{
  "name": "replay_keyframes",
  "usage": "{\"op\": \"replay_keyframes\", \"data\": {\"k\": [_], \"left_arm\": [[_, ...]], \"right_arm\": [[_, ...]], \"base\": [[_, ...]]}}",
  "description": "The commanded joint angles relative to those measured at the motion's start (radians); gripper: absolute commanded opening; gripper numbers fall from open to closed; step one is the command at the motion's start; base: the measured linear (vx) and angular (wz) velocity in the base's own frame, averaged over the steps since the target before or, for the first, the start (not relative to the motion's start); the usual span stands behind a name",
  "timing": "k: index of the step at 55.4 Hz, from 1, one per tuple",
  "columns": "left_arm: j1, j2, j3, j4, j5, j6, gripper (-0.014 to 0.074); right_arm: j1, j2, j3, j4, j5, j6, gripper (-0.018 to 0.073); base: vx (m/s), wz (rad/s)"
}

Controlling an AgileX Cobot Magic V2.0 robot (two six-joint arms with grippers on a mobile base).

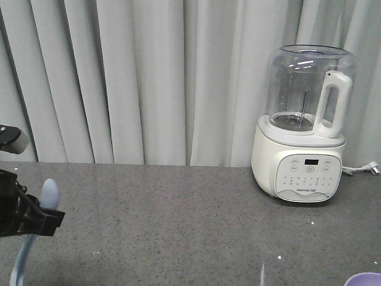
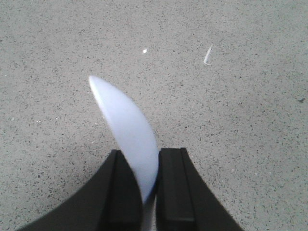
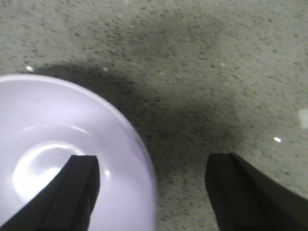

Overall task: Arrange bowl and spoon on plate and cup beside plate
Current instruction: 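Grip the lilac bowl rim with the right gripper and lift it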

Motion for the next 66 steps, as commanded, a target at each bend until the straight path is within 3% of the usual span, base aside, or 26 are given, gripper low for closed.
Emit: {"op": "replay_keyframes", "data": {"k": [1, 20, 26, 36, 53, 58, 66], "left_arm": [[-0.010, -0.031, -0.033, -0.023, -0.054, -0.001, 0.0000], [-0.010, -0.031, -0.033, -0.023, -0.054, -0.001, 0.0000], [-0.010, -0.031, -0.033, -0.023, -0.054, -0.001, 0.0000], [-0.010, -0.031, -0.033, -0.024, -0.054, -0.001, 0.0000], [-0.010, -0.031, -0.033, -0.024, -0.090, -0.001, 0.0000], [-0.010, -0.040, -0.033, -0.024, -0.120, 0.003, 0.0000], [-0.010, -0.104, -0.020, -0.032, -0.221, 0.021, 0.0000]], "right_arm": [[-0.007, -0.001, -0.027, 0.025, -0.051, -0.051, 0.0508], [-0.007, 0.101, -0.027, 0.016, -0.062, -0.056, 0.0475], [-0.007, 0.105, -0.027, 0.012, -0.071, -0.058, 0.0333], [-0.007, 0.105, -0.027, 0.009, -0.076, -0.058, -0.0015], [-0.004, -0.038, -0.031, 0.006, -0.137, -0.055, -0.0013], [-0.004, -0.155, -0.031, 0.048, -0.213, -0.068, -0.0012], [-0.004, -0.341, -0.031, 0.189, -0.338, -0.180, -0.0012]], "base": [[0.00, 0.00], [0.00, 0.00], [0.00, 0.00], [0.00, 0.00], [0.00, 0.00], [0.00, 0.00], [0.00, 0.00]]}}
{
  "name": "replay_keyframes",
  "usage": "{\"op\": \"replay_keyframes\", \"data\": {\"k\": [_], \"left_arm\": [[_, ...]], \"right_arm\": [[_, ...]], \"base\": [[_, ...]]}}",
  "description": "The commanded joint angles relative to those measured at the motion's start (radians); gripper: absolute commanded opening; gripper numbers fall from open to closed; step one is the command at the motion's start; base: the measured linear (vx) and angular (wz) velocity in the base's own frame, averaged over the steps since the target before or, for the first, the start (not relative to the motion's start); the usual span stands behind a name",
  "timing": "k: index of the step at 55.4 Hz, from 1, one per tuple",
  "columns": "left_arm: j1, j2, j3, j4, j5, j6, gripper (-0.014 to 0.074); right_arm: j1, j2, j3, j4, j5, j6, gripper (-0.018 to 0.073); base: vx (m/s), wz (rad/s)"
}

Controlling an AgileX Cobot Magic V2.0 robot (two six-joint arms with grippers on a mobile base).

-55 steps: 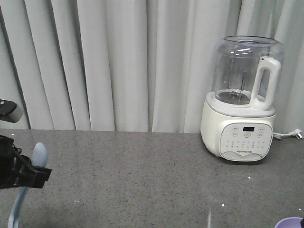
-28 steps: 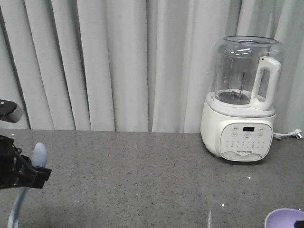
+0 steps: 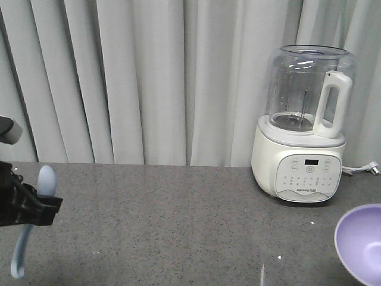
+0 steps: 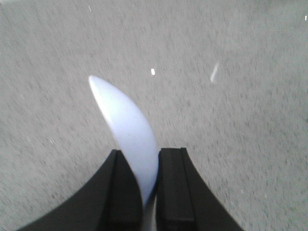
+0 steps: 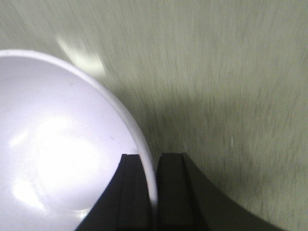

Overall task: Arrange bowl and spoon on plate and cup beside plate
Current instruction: 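Grip the lilac bowl rim with the right gripper and lift it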

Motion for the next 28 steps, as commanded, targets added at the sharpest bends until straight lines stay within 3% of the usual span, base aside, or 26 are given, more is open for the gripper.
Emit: {"op": "replay_keyframes", "data": {"k": [1, 19, 28], "left_arm": [[-0.010, -0.081, -0.016, -0.035, -0.152, 0.007, 0.0000], [-0.010, -0.387, 0.247, -0.035, -0.412, 0.009, 0.0000], [-0.010, -0.566, 0.377, -0.035, -0.507, 0.009, 0.0000]], "right_arm": [[-0.002, -0.138, -0.031, 0.095, -0.144, -0.098, -0.0012], [-0.002, -0.411, -0.009, 0.538, -0.209, -0.541, -0.0012], [0.021, -0.499, 0.088, 0.698, -0.259, -0.718, -0.0010]], "base": [[0.00, 0.00], [0.00, 0.00], [0.00, 0.00]]}}
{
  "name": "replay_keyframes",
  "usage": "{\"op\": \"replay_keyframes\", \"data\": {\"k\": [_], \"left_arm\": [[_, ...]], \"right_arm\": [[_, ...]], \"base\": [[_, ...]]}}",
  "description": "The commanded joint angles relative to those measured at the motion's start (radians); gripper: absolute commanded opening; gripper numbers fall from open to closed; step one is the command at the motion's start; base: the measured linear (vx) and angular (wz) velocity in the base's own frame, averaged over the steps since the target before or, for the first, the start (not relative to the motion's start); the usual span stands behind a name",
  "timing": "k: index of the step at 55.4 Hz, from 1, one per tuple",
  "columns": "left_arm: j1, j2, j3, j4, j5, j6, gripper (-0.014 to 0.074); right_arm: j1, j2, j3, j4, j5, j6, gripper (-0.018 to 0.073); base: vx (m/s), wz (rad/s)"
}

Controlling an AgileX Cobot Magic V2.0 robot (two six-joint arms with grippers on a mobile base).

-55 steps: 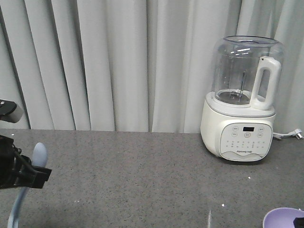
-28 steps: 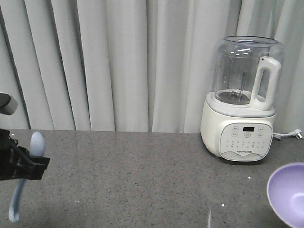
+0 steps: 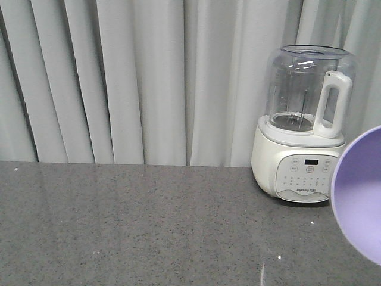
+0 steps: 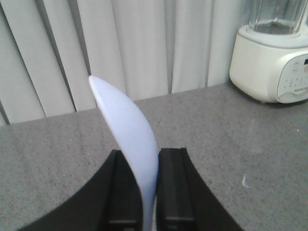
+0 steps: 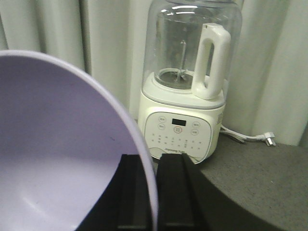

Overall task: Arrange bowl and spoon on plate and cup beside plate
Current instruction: 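Grip the lilac bowl rim with the right gripper and lift it, then drive the base, holding spoon and bowl, to the counter with the plate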

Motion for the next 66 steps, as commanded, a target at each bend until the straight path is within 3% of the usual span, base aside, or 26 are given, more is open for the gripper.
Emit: {"op": "replay_keyframes", "data": {"k": [1, 12, 28, 66], "left_arm": [[-0.010, -0.085, 0.018, -0.024, -0.133, 0.003, 0.0000], [-0.010, -0.147, 0.031, -0.024, -0.150, 0.003, 0.0000], [-0.010, -0.147, 0.031, -0.024, -0.130, 0.003, 0.0001], [-0.010, -0.147, 0.031, -0.024, -0.130, 0.003, 0.0003]], "right_arm": [[0.020, -0.035, 0.022, 0.098, -0.116, -0.105, -0.0010], [0.028, -0.052, 0.040, 0.139, -0.144, -0.124, -0.0008], [0.028, -0.052, 0.041, 0.140, -0.064, -0.118, -0.0008], [0.028, -0.052, 0.048, 0.140, -0.057, -0.121, -0.0008]], "base": [[0.00, 0.00], [0.00, 0.00], [0.00, 0.00], [0.00, -0.01]]}}
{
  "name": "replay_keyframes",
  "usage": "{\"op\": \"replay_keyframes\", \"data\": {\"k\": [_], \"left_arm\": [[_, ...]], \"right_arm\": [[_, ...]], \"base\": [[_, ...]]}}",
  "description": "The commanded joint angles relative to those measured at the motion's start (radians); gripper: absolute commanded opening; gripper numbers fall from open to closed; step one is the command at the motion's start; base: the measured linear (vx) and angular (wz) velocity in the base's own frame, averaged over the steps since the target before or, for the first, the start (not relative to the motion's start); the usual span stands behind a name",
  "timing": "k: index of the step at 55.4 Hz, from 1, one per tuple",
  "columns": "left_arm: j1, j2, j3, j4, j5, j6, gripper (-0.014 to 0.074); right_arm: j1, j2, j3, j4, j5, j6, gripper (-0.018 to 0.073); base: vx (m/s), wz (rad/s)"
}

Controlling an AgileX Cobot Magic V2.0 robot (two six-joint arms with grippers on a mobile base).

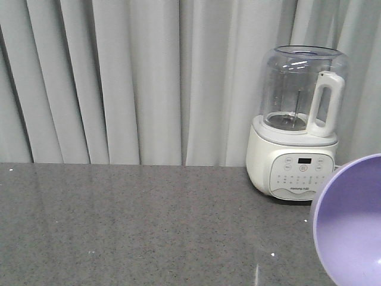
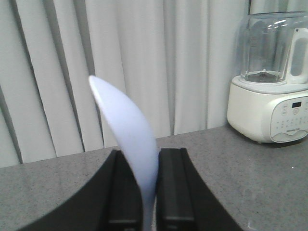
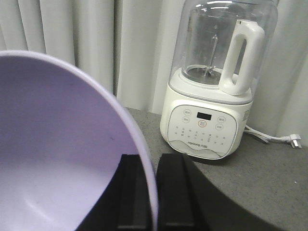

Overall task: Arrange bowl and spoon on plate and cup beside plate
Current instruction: 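Drive the base, holding spoon and bowl, to the counter with the plate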

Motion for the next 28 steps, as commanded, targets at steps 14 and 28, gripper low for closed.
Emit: {"op": "replay_keyframes", "data": {"k": [14, 28], "left_arm": [[-0.010, 0.004, -0.024, -0.019, -0.078, 0.000, 0.0003], [-0.010, 0.004, -0.024, -0.019, -0.078, 0.000, 0.0003]], "right_arm": [[0.001, 0.002, -0.029, 0.028, -0.075, -0.008, -0.0008], [0.001, 0.002, -0.029, 0.028, -0.075, -0.008, -0.0008]], "base": [[-0.10, -0.46], [-0.15, -0.72]]}}
